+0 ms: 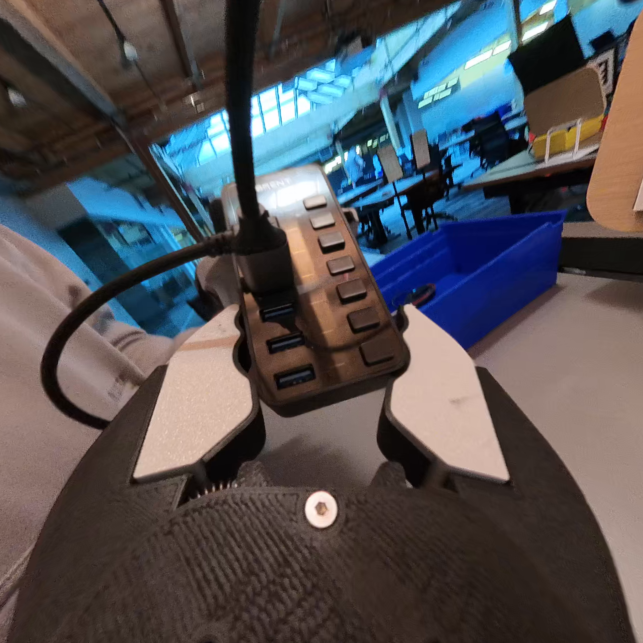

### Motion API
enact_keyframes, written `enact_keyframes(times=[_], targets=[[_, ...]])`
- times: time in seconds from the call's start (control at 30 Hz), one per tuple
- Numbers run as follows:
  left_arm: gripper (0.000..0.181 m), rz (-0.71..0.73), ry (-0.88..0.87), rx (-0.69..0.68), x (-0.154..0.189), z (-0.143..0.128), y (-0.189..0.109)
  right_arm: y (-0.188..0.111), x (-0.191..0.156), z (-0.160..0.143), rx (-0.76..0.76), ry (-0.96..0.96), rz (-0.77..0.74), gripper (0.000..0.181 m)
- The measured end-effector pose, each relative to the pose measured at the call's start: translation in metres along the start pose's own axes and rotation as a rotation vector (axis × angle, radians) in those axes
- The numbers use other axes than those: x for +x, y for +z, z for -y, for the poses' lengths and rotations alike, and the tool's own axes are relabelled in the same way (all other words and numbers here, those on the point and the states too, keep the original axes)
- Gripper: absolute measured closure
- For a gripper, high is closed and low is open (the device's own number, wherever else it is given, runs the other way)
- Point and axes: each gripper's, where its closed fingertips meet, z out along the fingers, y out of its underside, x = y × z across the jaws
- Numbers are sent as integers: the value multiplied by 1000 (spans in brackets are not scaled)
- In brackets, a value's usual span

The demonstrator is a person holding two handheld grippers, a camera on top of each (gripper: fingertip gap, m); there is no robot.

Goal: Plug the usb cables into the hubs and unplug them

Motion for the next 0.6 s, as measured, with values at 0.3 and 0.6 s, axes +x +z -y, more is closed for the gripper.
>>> enact_keyframes(times=[0.3,0.6], targets=[[125,213,297,-330,-33,-35,11,-109,66,-28,-530,-222,-263,97],[125,197,251,-395,-21,-56,31,-72,37,-1,-597,-558,-127,80]])
